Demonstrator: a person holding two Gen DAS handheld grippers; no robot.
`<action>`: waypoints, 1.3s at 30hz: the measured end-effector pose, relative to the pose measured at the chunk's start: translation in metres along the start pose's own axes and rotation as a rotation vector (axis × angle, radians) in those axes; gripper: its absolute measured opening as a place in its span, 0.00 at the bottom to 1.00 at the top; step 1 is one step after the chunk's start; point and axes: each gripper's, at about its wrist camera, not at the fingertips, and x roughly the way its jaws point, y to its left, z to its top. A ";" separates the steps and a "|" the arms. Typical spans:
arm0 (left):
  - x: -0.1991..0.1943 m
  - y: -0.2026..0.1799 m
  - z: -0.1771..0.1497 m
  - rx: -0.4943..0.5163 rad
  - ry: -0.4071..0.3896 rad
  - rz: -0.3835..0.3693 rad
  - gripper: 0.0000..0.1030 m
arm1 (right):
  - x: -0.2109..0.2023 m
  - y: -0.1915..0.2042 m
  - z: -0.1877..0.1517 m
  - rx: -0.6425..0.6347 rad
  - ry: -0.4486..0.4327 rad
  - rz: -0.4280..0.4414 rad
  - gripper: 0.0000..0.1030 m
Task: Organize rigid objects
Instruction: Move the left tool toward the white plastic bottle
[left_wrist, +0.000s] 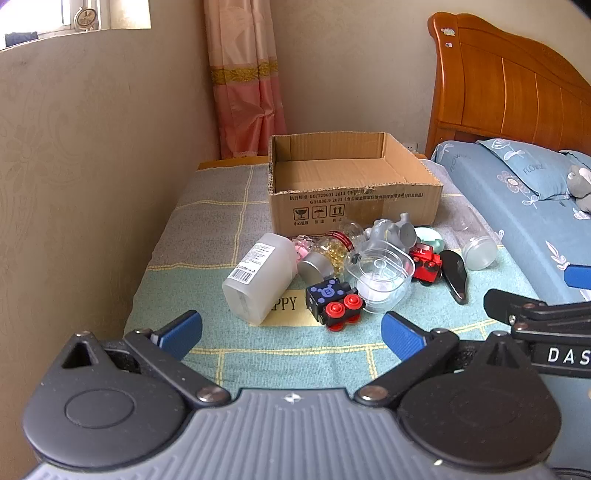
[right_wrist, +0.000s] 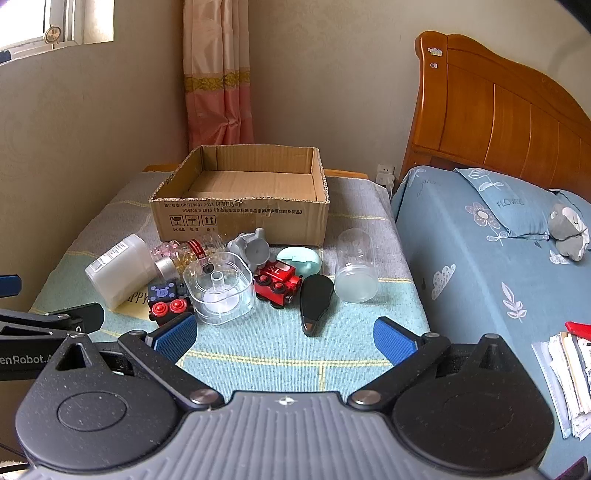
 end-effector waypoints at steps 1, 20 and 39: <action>0.000 0.000 0.000 0.000 0.000 0.001 0.99 | 0.000 0.000 0.000 0.000 0.000 0.000 1.00; 0.001 0.000 0.004 -0.005 0.002 -0.005 0.99 | -0.001 0.000 0.002 0.002 -0.011 -0.002 1.00; 0.022 -0.001 0.009 0.018 0.003 -0.049 0.99 | 0.015 -0.004 0.009 -0.010 -0.026 0.025 1.00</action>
